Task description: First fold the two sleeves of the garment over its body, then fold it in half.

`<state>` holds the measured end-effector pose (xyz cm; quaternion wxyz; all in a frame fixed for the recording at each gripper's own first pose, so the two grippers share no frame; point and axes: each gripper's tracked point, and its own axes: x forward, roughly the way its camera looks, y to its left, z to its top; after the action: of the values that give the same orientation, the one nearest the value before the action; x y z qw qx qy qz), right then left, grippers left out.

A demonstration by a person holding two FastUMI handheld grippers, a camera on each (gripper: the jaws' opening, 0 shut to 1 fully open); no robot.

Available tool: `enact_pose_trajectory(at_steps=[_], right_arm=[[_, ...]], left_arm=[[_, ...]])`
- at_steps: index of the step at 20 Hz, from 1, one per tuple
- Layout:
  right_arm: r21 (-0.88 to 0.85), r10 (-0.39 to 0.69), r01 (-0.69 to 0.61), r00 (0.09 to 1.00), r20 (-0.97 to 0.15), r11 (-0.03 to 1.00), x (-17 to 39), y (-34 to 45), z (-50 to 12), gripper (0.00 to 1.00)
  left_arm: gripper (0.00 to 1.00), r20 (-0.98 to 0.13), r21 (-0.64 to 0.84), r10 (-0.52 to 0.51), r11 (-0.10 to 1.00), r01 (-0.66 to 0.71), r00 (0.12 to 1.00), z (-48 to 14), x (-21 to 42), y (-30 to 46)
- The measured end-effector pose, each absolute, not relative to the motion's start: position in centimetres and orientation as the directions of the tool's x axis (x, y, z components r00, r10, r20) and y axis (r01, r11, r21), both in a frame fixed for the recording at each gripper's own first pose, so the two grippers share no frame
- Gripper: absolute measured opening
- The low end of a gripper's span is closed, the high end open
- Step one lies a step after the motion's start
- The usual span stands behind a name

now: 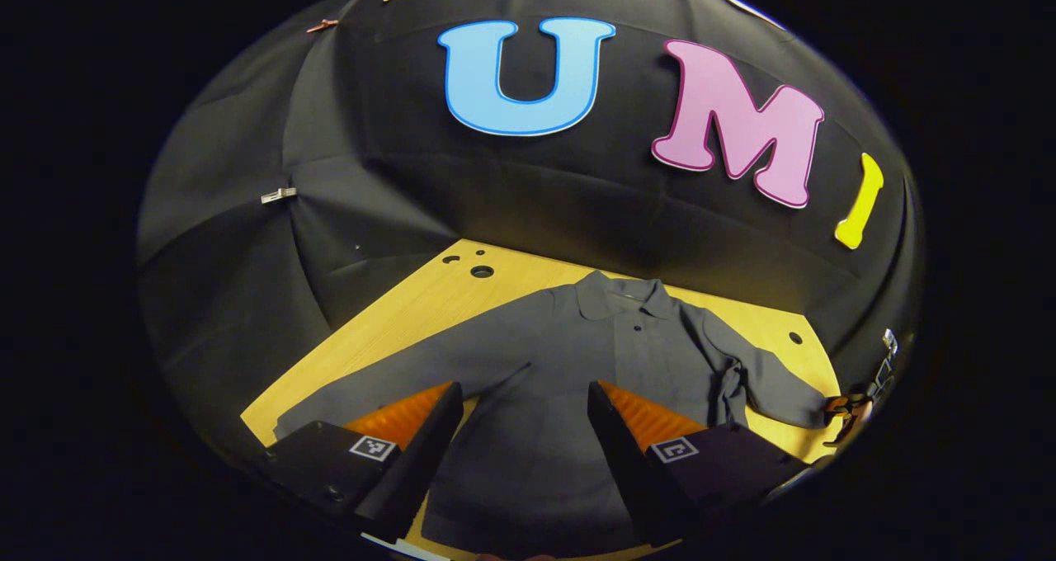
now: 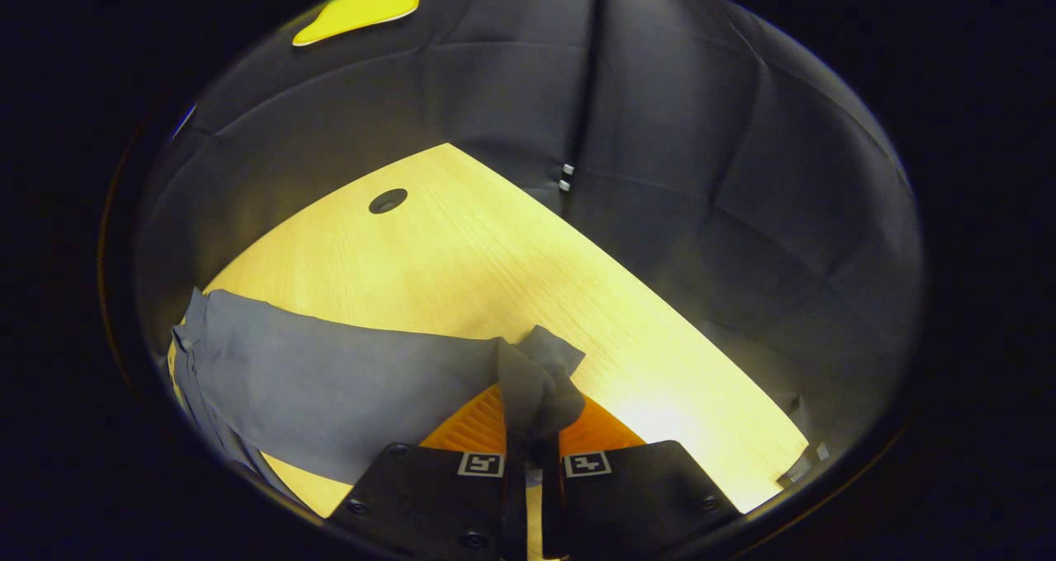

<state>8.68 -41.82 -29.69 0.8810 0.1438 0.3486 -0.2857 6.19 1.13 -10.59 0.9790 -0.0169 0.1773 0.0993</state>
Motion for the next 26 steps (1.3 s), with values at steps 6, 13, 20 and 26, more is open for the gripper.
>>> enact_pose_trajectory(at_steps=[6,13,20,26], right_arm=[[-0.028,-0.373,0.462,0.676,-0.635,0.887,10.5,-38.1,-24.8,0.11],[-0.055,-0.262,0.283,0.775,-0.575,0.957,14.7,-29.1,-19.0,0.11],[-0.059,-0.091,0.071,0.848,-0.522,0.996,20.5,-16.5,-14.2,0.12],[-0.010,0.069,-0.088,0.839,-0.540,0.996,23.3,-3.8,-14.6,0.11]], left_arm=[[0.96,-0.333,-0.012,0.227,0.969,-0.245,0.915,-10.4,5.2,3.0],[0.96,-0.344,-0.013,0.254,0.962,-0.274,0.904,-10.7,3.5,4.6],[0.96,-0.355,-0.019,0.317,0.938,-0.346,0.880,-10.9,1.3,8.6],[0.96,-0.357,-0.026,0.390,0.904,-0.426,0.849,-11.0,-0.4,12.7]])
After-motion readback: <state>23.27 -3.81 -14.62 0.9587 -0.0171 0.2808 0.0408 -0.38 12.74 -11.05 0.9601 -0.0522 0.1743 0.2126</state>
